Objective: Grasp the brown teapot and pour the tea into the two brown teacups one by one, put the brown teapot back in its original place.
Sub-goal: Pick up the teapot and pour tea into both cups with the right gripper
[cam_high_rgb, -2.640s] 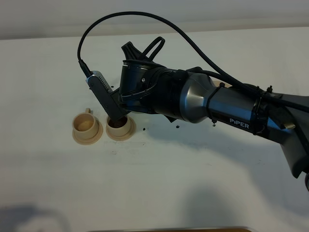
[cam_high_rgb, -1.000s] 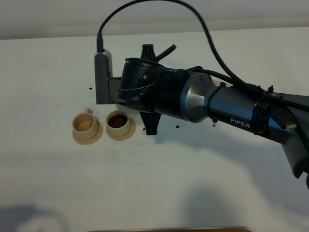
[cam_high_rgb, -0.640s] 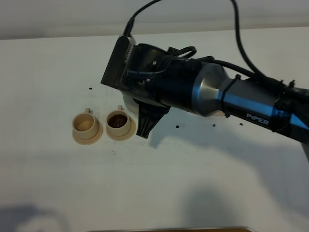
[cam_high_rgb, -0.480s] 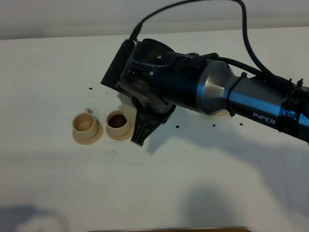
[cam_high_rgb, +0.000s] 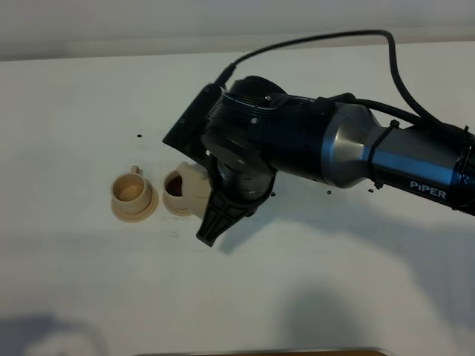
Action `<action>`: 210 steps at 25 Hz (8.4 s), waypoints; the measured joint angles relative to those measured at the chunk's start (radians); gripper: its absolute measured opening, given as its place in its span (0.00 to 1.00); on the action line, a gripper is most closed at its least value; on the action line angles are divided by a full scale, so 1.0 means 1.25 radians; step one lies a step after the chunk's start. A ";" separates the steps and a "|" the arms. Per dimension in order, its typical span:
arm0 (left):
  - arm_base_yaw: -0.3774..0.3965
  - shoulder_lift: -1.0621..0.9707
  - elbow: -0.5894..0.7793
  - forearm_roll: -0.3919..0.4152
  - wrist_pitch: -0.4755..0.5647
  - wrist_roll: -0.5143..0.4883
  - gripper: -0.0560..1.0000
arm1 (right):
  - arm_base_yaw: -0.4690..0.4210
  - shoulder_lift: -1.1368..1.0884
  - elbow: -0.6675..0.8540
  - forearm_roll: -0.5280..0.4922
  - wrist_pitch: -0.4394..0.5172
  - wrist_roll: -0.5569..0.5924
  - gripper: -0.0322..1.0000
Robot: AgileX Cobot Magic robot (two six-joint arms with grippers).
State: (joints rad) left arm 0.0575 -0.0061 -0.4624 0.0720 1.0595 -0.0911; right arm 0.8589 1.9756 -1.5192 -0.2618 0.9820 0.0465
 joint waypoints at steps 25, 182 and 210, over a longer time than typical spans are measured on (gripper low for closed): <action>0.000 0.000 0.000 0.000 0.000 0.000 0.34 | -0.018 0.014 0.090 0.023 -0.114 0.017 0.11; 0.000 0.000 0.000 0.000 0.001 0.000 0.34 | 0.121 0.191 -0.155 -0.691 -0.138 -0.357 0.11; 0.000 0.000 0.000 0.000 0.001 0.000 0.34 | 0.121 0.191 -0.155 -0.649 -0.138 -0.456 0.11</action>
State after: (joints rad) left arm 0.0575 -0.0061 -0.4624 0.0720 1.0601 -0.0911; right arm 1.0101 2.2148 -1.7128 -1.0737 0.8096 -0.5239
